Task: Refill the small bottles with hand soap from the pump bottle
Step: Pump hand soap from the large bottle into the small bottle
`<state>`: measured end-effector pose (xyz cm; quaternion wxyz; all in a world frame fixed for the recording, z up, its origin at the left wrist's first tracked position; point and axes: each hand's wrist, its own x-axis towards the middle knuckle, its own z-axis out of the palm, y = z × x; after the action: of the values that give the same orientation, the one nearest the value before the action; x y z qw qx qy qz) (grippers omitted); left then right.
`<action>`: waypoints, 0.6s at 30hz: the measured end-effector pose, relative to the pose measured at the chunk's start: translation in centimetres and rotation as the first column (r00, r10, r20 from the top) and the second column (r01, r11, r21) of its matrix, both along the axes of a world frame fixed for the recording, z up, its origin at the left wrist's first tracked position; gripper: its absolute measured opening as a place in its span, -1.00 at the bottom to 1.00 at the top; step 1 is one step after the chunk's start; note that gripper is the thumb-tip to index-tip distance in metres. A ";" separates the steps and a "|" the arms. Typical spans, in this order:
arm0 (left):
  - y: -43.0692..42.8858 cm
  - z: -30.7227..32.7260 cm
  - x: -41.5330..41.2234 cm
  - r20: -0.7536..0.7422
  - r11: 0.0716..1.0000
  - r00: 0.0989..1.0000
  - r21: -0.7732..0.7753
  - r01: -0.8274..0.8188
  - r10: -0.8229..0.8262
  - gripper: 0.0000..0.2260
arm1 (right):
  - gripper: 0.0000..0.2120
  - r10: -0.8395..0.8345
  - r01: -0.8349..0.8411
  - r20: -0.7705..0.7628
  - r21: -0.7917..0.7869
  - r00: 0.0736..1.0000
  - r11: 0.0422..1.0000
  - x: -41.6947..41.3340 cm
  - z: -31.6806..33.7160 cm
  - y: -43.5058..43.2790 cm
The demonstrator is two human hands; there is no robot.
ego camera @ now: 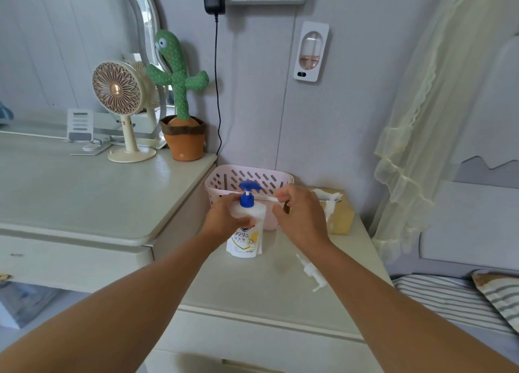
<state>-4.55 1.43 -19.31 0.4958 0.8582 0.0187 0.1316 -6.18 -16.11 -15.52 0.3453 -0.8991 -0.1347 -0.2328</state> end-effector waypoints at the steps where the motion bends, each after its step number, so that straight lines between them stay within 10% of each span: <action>1: 0.1 0.0 0.0 0.005 1.000 1.000 -0.013 -0.004 0.004 -0.48 | -0.83 0.002 -0.002 -0.015 -0.010 1.000 1.000 0.1 0.2 0.2; 18: 1.4 -0.6 -2.5 -0.017 1.000 1.000 0.007 0.014 -0.014 -0.47 | -0.54 0.006 -0.016 -0.175 -0.056 0.985 0.998 -1.5 0.8 3.4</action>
<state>-7.08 2.80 -19.92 0.4934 0.8612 0.0165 0.1208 -7.72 -12.69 -14.69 0.3310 -0.9249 -0.1157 -0.1473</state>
